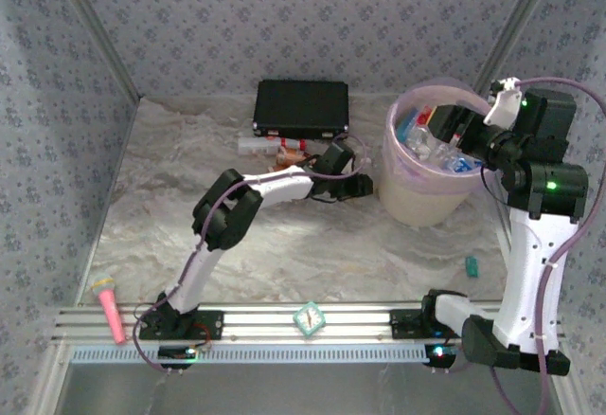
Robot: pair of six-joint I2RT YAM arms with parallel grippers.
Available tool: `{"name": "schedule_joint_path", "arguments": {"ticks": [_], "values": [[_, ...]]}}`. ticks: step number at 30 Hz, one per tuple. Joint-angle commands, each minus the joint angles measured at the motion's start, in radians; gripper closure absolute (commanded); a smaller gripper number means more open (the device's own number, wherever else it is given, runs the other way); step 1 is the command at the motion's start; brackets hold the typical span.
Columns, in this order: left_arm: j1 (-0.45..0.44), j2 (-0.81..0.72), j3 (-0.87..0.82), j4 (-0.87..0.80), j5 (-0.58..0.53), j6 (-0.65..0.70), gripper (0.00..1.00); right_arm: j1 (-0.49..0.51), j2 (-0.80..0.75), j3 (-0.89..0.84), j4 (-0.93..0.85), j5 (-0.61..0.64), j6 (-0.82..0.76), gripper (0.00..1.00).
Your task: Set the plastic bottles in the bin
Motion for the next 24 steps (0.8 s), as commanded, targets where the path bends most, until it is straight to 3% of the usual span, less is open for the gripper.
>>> {"name": "schedule_joint_path", "arguments": {"ticks": [1,5,10,17,20,24], "values": [[0.029,-0.165,-0.089,0.033,-0.003,0.021,0.51,-0.001,-0.018,0.025,0.002,-0.044,0.004,0.21],[0.053,-0.331,-0.199,0.066,-0.013,0.046,0.51,0.093,-0.022,0.006,0.086,-0.084,0.077,0.21],[0.101,-0.521,-0.294,0.036,-0.018,0.110,0.51,0.317,0.027,0.018,0.115,0.015,0.083,0.22],[0.247,-0.834,-0.548,0.107,0.029,0.142,0.54,0.606,0.128,-0.028,0.216,0.103,0.110,0.22],[0.281,-0.938,-0.610,0.085,0.050,0.181,0.56,0.674,0.195,-0.038,0.254,0.093,0.116,0.22],[0.302,-1.026,-0.656,0.113,0.109,0.210,0.56,0.692,0.286,-0.044,0.314,0.023,0.119,0.23]]}}
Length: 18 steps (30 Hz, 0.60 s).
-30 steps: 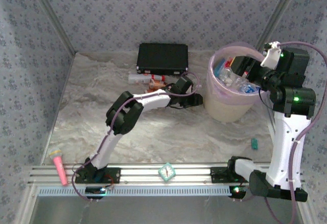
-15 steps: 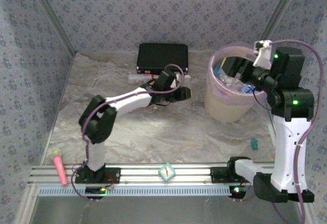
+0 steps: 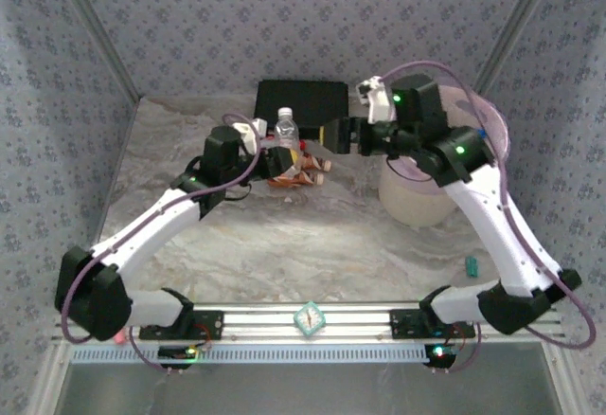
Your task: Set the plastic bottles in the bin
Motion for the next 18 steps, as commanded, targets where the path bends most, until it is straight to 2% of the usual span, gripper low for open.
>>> {"name": "schedule_joint_path", "arguments": {"ticks": [1,7,10,16,18], "values": [[0.005,-0.068,-0.012,0.046,0.075,0.063,0.56,0.007,0.065,-0.014,0.101,-0.050,0.030,0.23],[0.004,-0.095,-0.036,0.153,0.157,0.053,0.55,0.016,0.170,0.004,0.125,-0.061,0.040,0.16],[0.000,-0.079,-0.030,0.188,0.179,0.038,0.55,0.010,0.226,0.021,0.141,-0.145,0.065,0.15],[-0.018,-0.061,-0.009,0.221,0.201,0.044,0.54,-0.006,0.287,0.023,0.206,-0.236,0.106,0.19],[-0.023,-0.054,-0.003,0.228,0.208,0.049,0.54,-0.014,0.296,0.019,0.240,-0.256,0.122,0.23]]}}
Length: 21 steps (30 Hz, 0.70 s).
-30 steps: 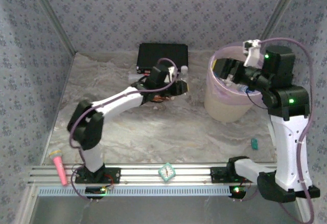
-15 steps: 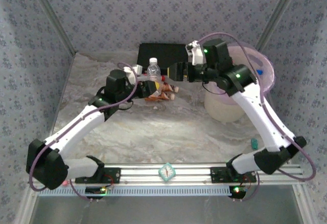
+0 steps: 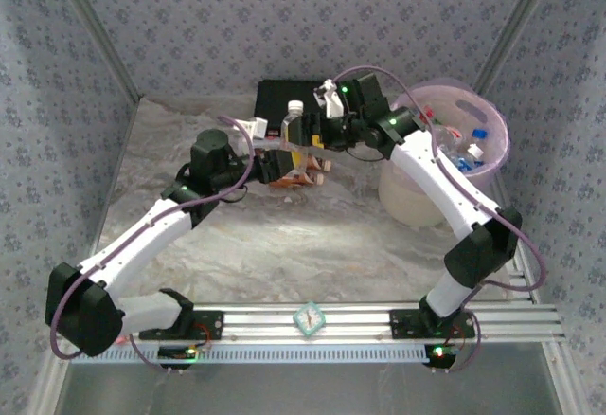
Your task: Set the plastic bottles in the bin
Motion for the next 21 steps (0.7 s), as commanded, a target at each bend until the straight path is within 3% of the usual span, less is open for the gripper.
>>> {"name": "schedule_joint_path", "arguments": {"ticks": [1,16,21], "values": [[-0.014,0.009,0.036,0.077,0.052,0.020,0.54,-0.016,0.013,0.020,0.075,-0.067,0.039,0.26],[-0.020,0.035,0.082,0.037,0.028,0.044,0.36,-0.028,0.017,0.018,0.113,-0.054,0.055,0.49],[-0.018,0.013,0.088,-0.008,0.014,0.077,0.16,-0.052,0.013,0.045,0.103,-0.025,0.045,0.51]]}}
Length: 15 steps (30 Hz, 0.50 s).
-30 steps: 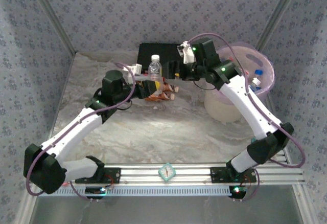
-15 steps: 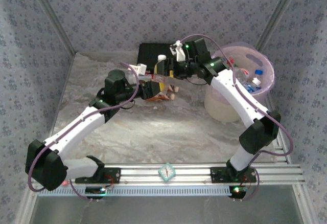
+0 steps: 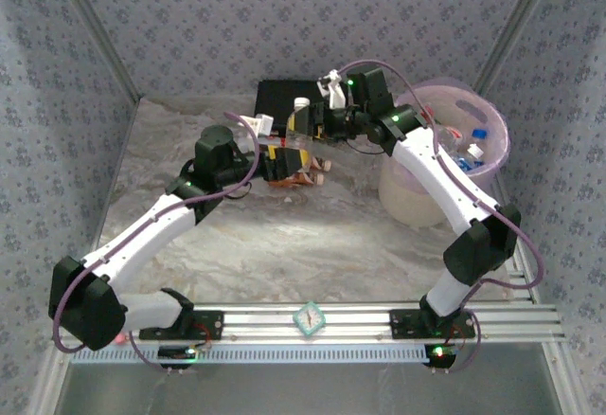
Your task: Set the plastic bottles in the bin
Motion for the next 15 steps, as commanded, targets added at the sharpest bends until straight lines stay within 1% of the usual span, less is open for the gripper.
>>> {"name": "schedule_joint_path", "arguments": {"ticks": [1,4,7,9,11,13,15], "values": [[-0.004,-0.030,0.043,-0.032,-0.013,0.054,0.12,-0.029,0.007,0.058,-0.001,0.020,-0.009,0.52],[-0.001,-0.067,0.037,-0.089,-0.055,0.088,0.04,-0.078,0.004,0.120,-0.046,0.038,-0.040,0.52],[0.006,-0.111,0.027,-0.143,-0.099,0.118,0.02,-0.157,-0.035,0.177,-0.127,0.081,-0.094,0.52],[0.010,-0.128,0.032,-0.201,-0.160,0.148,0.02,-0.232,-0.080,0.184,-0.156,0.082,-0.130,0.52],[0.021,-0.118,0.051,-0.257,-0.195,0.183,0.02,-0.332,-0.135,0.195,-0.218,0.112,-0.166,0.53],[0.031,-0.096,0.070,-0.283,-0.189,0.196,0.02,-0.423,-0.179,0.209,-0.285,0.136,-0.180,0.54],[0.035,-0.067,0.092,-0.296,-0.185,0.207,0.02,-0.515,-0.208,0.213,-0.345,0.130,-0.217,0.55]]}}
